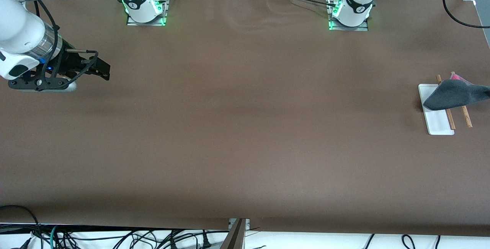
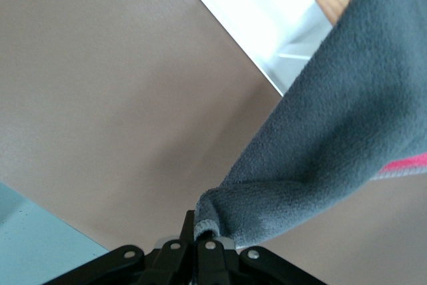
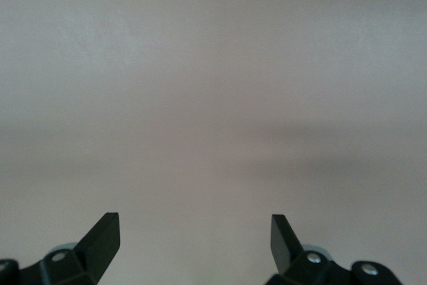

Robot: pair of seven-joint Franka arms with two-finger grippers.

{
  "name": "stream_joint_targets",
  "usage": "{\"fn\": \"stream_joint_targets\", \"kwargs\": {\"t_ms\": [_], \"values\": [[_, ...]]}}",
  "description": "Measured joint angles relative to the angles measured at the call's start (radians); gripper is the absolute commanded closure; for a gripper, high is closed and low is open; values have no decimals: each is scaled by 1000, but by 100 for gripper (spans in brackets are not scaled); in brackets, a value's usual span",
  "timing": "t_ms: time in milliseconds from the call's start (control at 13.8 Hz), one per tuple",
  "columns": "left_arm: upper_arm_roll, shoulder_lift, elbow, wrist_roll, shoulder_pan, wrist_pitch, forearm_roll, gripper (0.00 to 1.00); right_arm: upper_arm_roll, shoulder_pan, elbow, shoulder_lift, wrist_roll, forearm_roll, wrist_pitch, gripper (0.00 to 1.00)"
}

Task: Pass towel and hang on rack
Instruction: 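Lower the towel onto the wooden rods with the left gripper, then open the left gripper and lift it away from the rack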

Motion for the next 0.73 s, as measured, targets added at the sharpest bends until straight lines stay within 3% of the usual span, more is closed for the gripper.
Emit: {"fn": "stream_joint_targets", "kwargs": {"t_ms": [582,655,727], "values": [[-13,-6,28,-171,-45,-177,-1,100,-15,-3,-28,-5,-5,0,1,0],[-12,-7,31,-172,-45,-181,-1,64,-20,-5,-27,-6,-5,0,1,0],[-12,-6,31,-174,-45,-183,-1,1,-21,-7,-26,-7,-5,0,1,0]]}}
